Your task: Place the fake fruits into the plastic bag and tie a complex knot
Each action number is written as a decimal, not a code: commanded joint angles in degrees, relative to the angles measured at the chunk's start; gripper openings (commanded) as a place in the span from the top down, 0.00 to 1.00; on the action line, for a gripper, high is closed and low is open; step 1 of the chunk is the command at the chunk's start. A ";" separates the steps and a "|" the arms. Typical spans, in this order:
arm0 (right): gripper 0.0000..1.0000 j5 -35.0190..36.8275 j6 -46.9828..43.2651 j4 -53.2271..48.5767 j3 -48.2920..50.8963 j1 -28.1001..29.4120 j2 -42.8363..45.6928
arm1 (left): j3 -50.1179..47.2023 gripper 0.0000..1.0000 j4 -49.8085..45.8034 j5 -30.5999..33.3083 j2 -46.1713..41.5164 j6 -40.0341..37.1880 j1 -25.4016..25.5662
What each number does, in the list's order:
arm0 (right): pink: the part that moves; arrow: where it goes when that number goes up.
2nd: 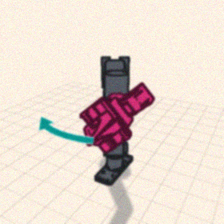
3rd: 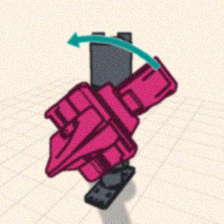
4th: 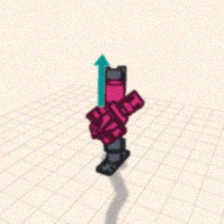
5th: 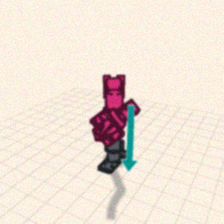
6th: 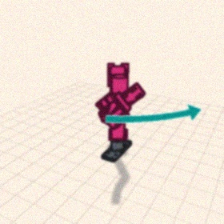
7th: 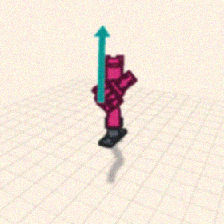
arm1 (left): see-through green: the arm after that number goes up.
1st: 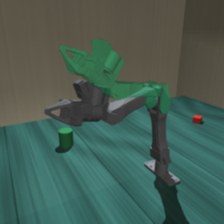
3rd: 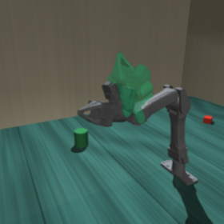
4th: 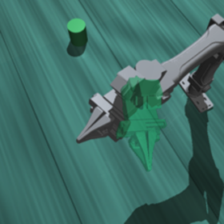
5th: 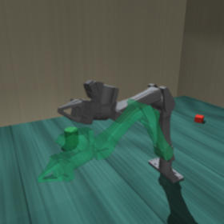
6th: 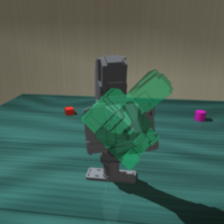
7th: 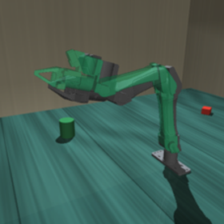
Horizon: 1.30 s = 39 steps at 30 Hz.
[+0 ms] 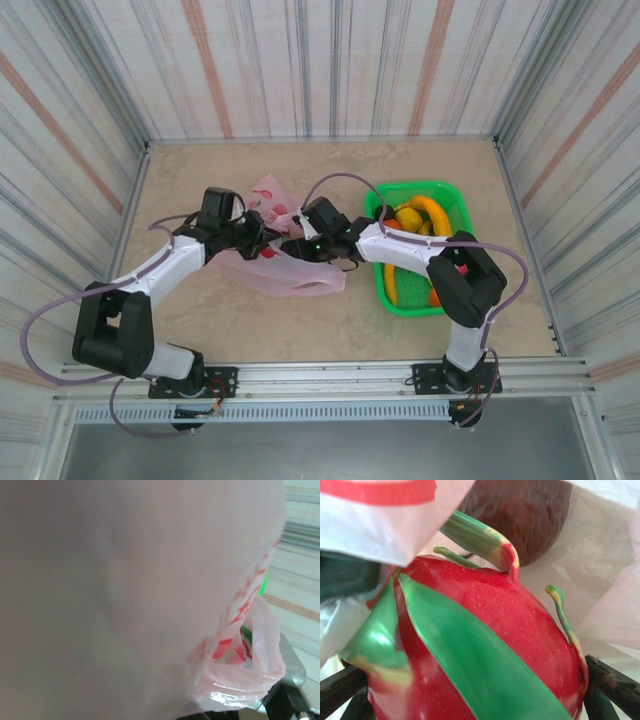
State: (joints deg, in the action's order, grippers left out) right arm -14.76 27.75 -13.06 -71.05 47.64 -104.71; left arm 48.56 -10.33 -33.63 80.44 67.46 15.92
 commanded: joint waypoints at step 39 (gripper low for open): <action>0.06 -1.66 2.98 17.62 0.02 -3.84 1.39 | 6.02 1.00 -6.18 -0.57 -10.46 2.22 2.10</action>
State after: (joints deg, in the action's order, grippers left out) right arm -13.96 28.03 -3.07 -70.96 43.59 -105.47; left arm 52.21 -15.64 -34.68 71.96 68.25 17.17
